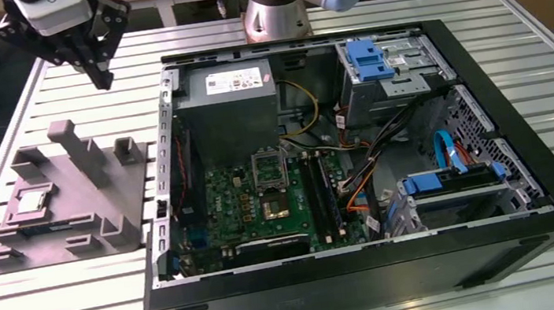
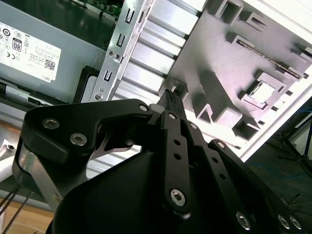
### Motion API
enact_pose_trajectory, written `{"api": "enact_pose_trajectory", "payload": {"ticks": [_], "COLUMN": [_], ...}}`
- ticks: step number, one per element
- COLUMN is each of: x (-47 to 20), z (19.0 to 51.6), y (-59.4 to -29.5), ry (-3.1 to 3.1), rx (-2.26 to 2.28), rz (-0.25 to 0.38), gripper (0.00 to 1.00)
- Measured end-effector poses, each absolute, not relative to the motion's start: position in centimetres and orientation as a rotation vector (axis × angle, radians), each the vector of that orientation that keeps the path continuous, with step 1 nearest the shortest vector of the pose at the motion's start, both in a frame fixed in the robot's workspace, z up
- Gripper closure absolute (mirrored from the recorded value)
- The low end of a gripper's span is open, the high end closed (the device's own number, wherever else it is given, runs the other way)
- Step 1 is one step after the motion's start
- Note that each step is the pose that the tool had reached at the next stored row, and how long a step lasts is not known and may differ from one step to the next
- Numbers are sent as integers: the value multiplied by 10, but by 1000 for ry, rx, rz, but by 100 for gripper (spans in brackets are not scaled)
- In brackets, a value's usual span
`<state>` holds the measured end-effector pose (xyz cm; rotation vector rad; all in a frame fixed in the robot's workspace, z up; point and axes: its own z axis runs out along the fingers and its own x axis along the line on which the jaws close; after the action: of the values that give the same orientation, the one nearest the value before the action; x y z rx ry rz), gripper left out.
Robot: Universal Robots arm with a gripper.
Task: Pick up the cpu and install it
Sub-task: 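Reach for the cpu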
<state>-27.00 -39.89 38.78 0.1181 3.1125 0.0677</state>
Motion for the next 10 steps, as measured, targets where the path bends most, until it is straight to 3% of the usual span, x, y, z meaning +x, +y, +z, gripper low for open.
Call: {"api": "enact_pose_trajectory", "payload": {"ticks": [10], "x": [-280], "z": [387], "y": [-399], "ry": [3113], "rx": [118], "rz": [68], "gripper": [89]}}
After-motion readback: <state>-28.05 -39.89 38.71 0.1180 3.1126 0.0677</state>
